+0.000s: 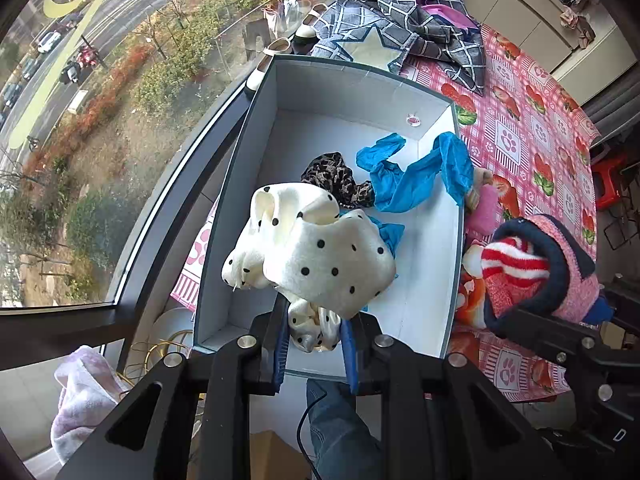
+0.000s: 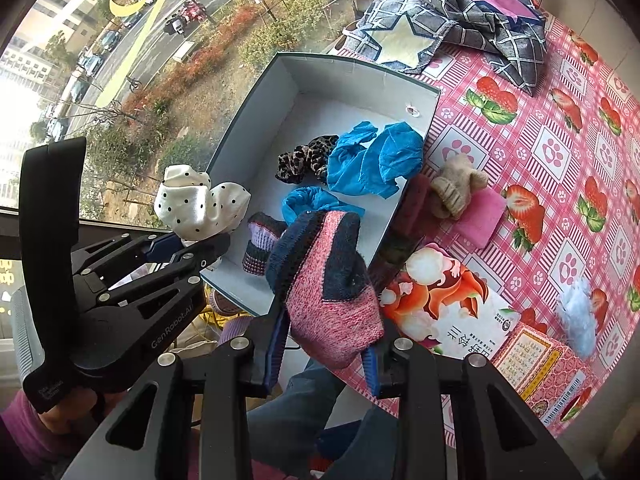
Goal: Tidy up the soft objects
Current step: 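Lower both tools into the box and open them, releasing scarf and sock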
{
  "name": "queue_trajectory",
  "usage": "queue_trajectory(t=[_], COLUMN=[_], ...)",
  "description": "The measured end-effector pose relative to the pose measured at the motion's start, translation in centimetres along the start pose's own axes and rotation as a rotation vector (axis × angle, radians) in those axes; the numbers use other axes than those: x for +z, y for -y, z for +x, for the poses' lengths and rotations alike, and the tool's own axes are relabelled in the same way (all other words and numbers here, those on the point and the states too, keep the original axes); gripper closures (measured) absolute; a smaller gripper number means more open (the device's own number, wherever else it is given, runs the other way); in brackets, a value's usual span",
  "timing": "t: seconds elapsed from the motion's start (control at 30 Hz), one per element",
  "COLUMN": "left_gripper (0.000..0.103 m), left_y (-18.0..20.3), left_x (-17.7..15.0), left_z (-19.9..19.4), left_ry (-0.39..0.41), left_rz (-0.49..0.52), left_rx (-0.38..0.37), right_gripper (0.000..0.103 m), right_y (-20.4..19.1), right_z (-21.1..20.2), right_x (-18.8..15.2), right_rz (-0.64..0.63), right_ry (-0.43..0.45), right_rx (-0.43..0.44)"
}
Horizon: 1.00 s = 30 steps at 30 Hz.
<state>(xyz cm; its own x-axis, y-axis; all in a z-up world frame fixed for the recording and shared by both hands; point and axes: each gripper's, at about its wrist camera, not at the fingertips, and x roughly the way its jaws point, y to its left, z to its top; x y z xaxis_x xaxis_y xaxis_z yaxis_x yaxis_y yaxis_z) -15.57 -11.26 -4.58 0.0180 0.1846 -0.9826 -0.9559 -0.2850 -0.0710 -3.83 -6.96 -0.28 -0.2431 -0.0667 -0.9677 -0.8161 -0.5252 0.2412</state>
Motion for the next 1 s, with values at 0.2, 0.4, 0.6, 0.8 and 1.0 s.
queue_trajectory(t=[0.2,0.4,0.6,0.8,1.0], left_gripper=[0.078,0.074,0.056,0.021,0.009], left_y=[-0.5,-0.2,0.3,0.3,-0.3], left_x=[0.7,1.3,1.5,1.8,2.0], left_z=[0.8,1.3,1.9,1.8,1.5], left_ry=[-0.013,-0.021,-0.025,-0.016,0.004], left_rz=[-0.010,0.009,0.030,0.027,-0.016], left_rx=[0.014,0.028,0.028,0.039,0.017], right_gripper=[0.070,0.070,0.070,0.068,0.016], right_y=[0.2,0.2,0.2,0.6,1.1], right_z=[0.5,1.5,3.6,4.6,2.4], right_x=[1.0,2.6,4.7,7.7,9.9], right_rz=[0.007,0.009,0.017,0.041,0.077], right_ry=[-0.002,-0.018,-0.060,-0.047,0.040], right_rx=[-0.001,0.010,-0.002,0.009,0.074])
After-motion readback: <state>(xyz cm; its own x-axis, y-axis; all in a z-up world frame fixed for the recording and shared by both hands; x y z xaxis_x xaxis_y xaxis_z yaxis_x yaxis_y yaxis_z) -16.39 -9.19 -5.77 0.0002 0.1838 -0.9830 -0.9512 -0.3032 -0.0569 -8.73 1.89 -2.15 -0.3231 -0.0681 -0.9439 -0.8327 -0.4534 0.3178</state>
